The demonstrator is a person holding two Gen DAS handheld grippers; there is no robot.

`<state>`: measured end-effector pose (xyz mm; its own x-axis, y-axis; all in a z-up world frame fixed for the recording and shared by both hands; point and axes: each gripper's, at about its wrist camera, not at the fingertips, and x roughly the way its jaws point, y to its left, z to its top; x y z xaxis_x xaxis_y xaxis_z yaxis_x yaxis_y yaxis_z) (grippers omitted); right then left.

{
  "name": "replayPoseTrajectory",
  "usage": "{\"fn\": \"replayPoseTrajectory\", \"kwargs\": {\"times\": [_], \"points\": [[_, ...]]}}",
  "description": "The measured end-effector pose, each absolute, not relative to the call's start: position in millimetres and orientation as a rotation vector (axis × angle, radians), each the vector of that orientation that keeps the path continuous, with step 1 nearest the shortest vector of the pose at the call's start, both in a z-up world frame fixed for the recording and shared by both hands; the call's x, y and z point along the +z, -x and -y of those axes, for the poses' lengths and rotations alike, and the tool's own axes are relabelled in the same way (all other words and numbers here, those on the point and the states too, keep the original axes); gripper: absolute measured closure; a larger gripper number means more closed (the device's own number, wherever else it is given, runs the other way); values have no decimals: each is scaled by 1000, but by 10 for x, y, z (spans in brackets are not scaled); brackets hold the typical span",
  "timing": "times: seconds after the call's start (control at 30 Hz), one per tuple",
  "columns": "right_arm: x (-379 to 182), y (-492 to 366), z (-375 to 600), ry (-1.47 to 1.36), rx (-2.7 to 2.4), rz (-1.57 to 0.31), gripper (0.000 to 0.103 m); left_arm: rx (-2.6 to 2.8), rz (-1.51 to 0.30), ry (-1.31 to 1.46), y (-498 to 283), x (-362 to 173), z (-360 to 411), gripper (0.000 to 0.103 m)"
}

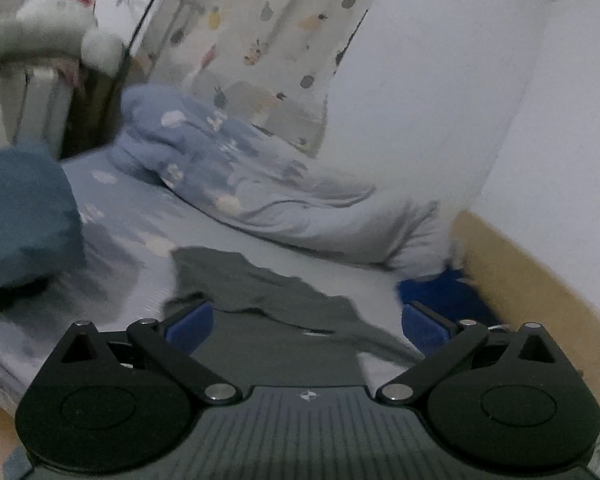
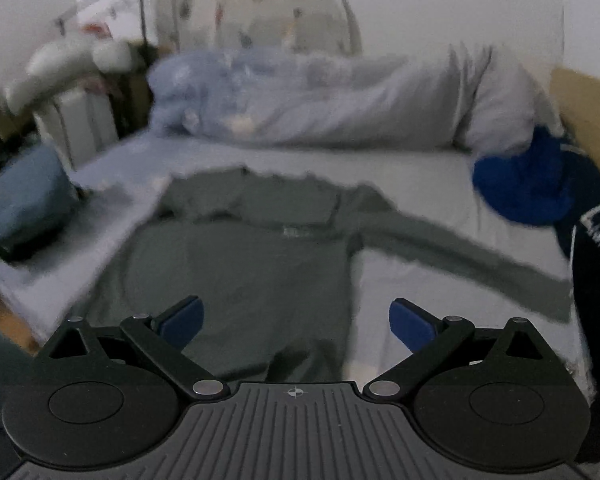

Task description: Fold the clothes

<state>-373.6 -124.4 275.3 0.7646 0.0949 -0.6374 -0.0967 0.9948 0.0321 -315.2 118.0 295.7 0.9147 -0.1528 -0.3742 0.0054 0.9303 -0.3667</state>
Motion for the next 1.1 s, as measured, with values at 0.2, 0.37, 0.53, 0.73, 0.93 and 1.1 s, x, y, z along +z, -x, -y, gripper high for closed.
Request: {"fn": "replayPoseTrajectory", "kwargs": {"times": [0.2, 0.37, 0.53, 0.73, 0.93, 1.1], "points": [[1895, 3209, 854, 55, 42, -736, 13, -96, -495, 403, 3101, 2653, -958, 0], [1403, 2924, 771, 50, -33, -854, 39, -117, -537, 401, 3124, 2594, -984, 0], [1238, 2962, 758, 112, -2, -937, 94, -99, -534, 433, 3143, 2539, -1156, 0], [1469, 3502, 859, 191, 74, -1007, 96, -94, -537, 496, 3097, 2442, -1370, 0], [1437, 3820, 957, 253, 3, -1085, 96, -120, -542, 516, 3061, 2400, -1414, 0], [1290, 3904, 1018, 292, -38, -1232, 96, -136, -545, 519, 3065, 2385, -1389, 0]]}}
